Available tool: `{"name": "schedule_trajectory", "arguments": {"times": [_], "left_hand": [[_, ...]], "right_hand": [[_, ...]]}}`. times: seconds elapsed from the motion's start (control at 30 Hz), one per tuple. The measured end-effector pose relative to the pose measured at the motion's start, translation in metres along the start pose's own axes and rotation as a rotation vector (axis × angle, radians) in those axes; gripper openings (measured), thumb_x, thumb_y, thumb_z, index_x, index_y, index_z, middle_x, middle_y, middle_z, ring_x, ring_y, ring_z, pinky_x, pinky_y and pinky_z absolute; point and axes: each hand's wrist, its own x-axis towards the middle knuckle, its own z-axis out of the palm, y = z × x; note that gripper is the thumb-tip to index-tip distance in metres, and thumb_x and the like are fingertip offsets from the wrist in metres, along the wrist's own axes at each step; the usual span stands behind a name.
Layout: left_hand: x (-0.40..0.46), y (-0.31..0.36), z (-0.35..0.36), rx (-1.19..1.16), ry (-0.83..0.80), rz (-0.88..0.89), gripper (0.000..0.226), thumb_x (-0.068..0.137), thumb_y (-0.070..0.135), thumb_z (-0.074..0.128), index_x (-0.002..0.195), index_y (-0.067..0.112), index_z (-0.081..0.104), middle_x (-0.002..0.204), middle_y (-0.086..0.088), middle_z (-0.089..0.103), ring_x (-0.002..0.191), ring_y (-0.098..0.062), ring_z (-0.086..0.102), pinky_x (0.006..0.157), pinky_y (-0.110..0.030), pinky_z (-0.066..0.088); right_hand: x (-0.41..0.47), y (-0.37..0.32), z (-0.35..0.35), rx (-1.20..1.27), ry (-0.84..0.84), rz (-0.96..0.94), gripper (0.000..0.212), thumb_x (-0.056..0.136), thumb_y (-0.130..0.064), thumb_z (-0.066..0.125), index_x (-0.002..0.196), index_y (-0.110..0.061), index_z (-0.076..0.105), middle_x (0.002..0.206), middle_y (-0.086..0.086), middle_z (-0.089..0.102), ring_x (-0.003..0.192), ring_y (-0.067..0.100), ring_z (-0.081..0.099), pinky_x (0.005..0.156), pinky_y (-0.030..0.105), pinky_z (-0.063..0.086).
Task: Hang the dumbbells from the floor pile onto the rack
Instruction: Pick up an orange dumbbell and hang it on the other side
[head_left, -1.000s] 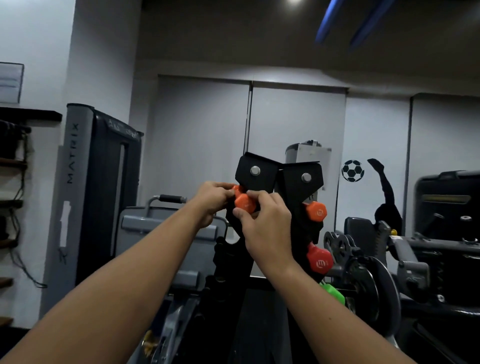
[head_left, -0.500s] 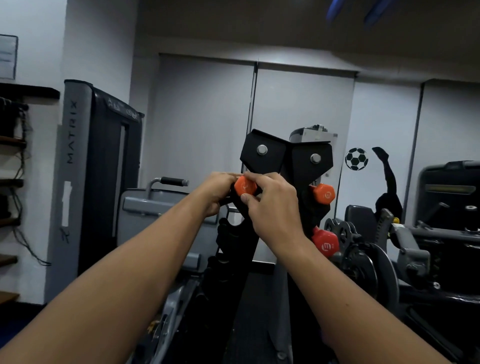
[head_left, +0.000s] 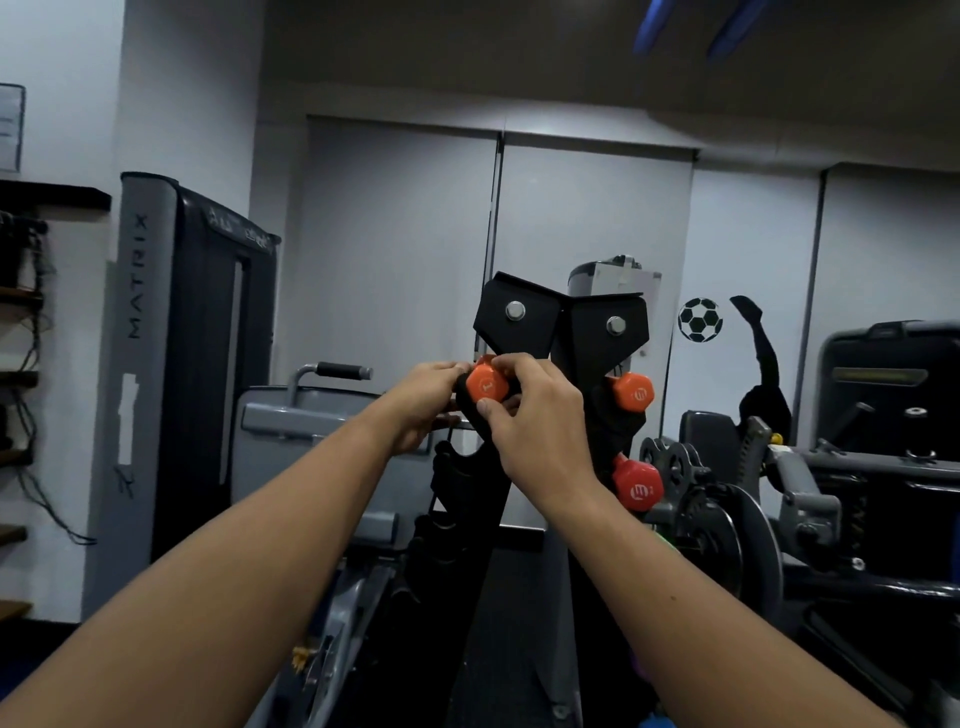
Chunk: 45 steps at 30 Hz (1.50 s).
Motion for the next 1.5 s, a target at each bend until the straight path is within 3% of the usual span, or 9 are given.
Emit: {"name": "schedule_trajectory", "arguments": {"times": [0.27, 0.4, 0.57, 0.7, 0.83, 1.0, 1.13, 1.27, 1.5], "left_hand": [[0.019, 0.004, 0.017, -0.283, 0.166, -0.051, 0.011, 0.099, 0.009, 0.065, 0.099, 0.007, 0.075, 0.076, -0.009, 0.075, 0.062, -0.019, 0.069, 0.062, -0.028, 0.058], [0.017, 0.006, 0.016, -0.240, 0.162, -0.116, 0.024, 0.099, 0.007, 0.060, 0.076, 0.006, 0.066, 0.056, -0.005, 0.063, 0.035, -0.010, 0.058, 0.033, -0.015, 0.038], [0.019, 0.005, 0.007, -0.155, 0.080, -0.067, 0.015, 0.096, 0.008, 0.062, 0.092, 0.003, 0.076, 0.078, -0.011, 0.073, 0.059, -0.017, 0.070, 0.059, -0.028, 0.057], [0.017, -0.001, -0.001, -0.138, 0.002, -0.035, 0.020, 0.101, 0.010, 0.061, 0.111, 0.005, 0.078, 0.090, -0.012, 0.078, 0.075, -0.019, 0.074, 0.073, -0.031, 0.061], [0.017, -0.005, -0.003, -0.105, -0.011, -0.018, 0.021, 0.100, 0.016, 0.064, 0.111, 0.005, 0.079, 0.099, -0.016, 0.078, 0.083, -0.023, 0.074, 0.094, -0.042, 0.062], [0.010, -0.009, -0.003, -0.030, 0.054, 0.039, 0.027, 0.105, 0.033, 0.060, 0.123, 0.019, 0.074, 0.113, -0.007, 0.078, 0.102, -0.022, 0.075, 0.097, -0.042, 0.060], [-0.003, -0.011, -0.018, 0.286, 0.208, 0.216, 0.044, 0.103, 0.043, 0.062, 0.143, 0.026, 0.062, 0.127, 0.002, 0.072, 0.113, -0.016, 0.070, 0.104, -0.038, 0.053], [-0.027, -0.007, -0.029, 0.494, 0.293, 0.343, 0.048, 0.102, 0.042, 0.063, 0.148, 0.029, 0.059, 0.139, -0.003, 0.067, 0.123, -0.019, 0.066, 0.109, -0.038, 0.049], [-0.080, -0.012, -0.038, 0.807, 0.244, 0.569, 0.059, 0.104, 0.035, 0.062, 0.159, 0.023, 0.044, 0.159, -0.004, 0.049, 0.148, -0.020, 0.044, 0.121, -0.033, 0.033]], "right_hand": [[0.013, -0.002, -0.002, -0.065, -0.010, -0.077, 0.044, 0.087, -0.009, 0.082, 0.129, -0.019, 0.075, 0.121, -0.001, 0.074, 0.107, 0.015, 0.070, 0.102, 0.034, 0.055], [0.020, 0.000, 0.001, -0.143, 0.005, -0.061, 0.040, 0.090, -0.017, 0.081, 0.129, -0.019, 0.074, 0.114, -0.004, 0.061, 0.095, 0.016, 0.066, 0.094, 0.034, 0.058], [0.015, 0.002, 0.002, -0.142, 0.011, -0.083, 0.044, 0.090, -0.020, 0.080, 0.133, -0.020, 0.072, 0.120, -0.002, 0.061, 0.096, 0.016, 0.068, 0.097, 0.037, 0.058], [0.007, 0.005, 0.006, -0.117, -0.010, -0.117, 0.050, 0.090, -0.015, 0.080, 0.138, -0.018, 0.067, 0.128, -0.003, 0.063, 0.103, 0.016, 0.067, 0.100, 0.031, 0.056], [0.008, 0.009, 0.007, -0.091, -0.005, -0.121, 0.050, 0.090, -0.011, 0.079, 0.139, -0.017, 0.067, 0.126, -0.003, 0.063, 0.102, 0.015, 0.067, 0.098, 0.035, 0.057], [0.004, 0.014, 0.001, -0.049, -0.094, -0.140, 0.064, 0.091, -0.011, 0.078, 0.150, -0.021, 0.056, 0.131, -0.006, 0.057, 0.099, 0.014, 0.066, 0.097, 0.035, 0.058], [-0.002, 0.016, -0.007, -0.098, -0.137, -0.171, 0.066, 0.091, -0.016, 0.078, 0.151, -0.025, 0.052, 0.139, -0.008, 0.047, 0.106, 0.019, 0.065, 0.096, 0.038, 0.059], [-0.012, 0.012, -0.016, -0.198, -0.157, -0.206, 0.065, 0.095, -0.023, 0.076, 0.154, -0.024, 0.048, 0.150, -0.003, 0.044, 0.132, 0.024, 0.055, 0.104, 0.041, 0.055], [-0.027, 0.004, -0.028, -0.274, -0.202, -0.210, 0.065, 0.098, -0.029, 0.071, 0.156, -0.023, 0.044, 0.157, 0.003, 0.043, 0.142, 0.026, 0.046, 0.106, 0.049, 0.054]]}}
